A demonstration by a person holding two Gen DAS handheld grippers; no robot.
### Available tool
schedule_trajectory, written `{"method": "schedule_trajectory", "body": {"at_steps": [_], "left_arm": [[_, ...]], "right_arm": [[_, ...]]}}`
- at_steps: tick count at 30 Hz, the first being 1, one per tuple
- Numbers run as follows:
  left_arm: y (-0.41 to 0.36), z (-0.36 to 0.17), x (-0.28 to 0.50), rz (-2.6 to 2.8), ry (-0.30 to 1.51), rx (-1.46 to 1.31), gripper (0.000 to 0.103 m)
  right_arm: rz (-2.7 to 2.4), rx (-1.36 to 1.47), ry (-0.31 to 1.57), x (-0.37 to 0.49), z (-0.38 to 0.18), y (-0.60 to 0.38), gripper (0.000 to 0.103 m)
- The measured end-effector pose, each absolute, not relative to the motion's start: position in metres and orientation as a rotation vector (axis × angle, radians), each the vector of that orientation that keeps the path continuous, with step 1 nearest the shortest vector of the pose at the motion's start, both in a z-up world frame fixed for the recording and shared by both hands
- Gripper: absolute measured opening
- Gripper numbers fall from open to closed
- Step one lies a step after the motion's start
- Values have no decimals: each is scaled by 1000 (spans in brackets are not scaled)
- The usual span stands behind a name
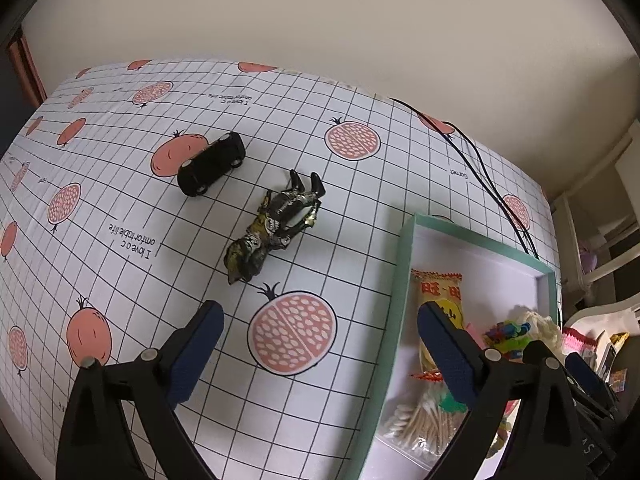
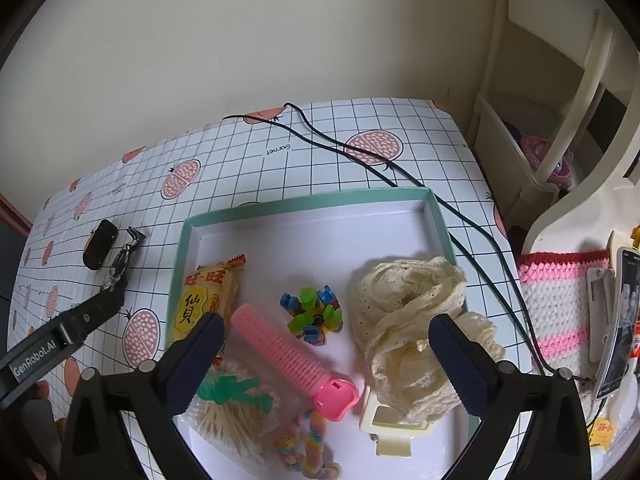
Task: Organize objects
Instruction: 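Move the left gripper to the black toy car while the right reaches the robot figure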
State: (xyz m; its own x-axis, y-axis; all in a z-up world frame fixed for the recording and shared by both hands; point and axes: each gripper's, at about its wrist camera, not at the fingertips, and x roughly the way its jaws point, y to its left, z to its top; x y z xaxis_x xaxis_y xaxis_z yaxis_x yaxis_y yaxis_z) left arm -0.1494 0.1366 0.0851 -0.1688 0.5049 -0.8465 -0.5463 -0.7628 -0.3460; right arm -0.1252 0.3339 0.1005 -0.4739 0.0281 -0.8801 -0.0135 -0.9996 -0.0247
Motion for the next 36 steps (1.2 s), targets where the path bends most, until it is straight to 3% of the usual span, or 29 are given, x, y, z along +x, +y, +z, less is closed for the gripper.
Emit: {"method": "schedule_trajectory", "body": {"at_steps": [16,36], "left_arm": [[103,66,-220,2043,-36,-1377,97],[89,40,-301,2005,-44,-1367,97]], "right_arm": [[2805,-1498,-3,-131,114,294,103],[2942,-1572,-153,-154,92,167,103]]}}
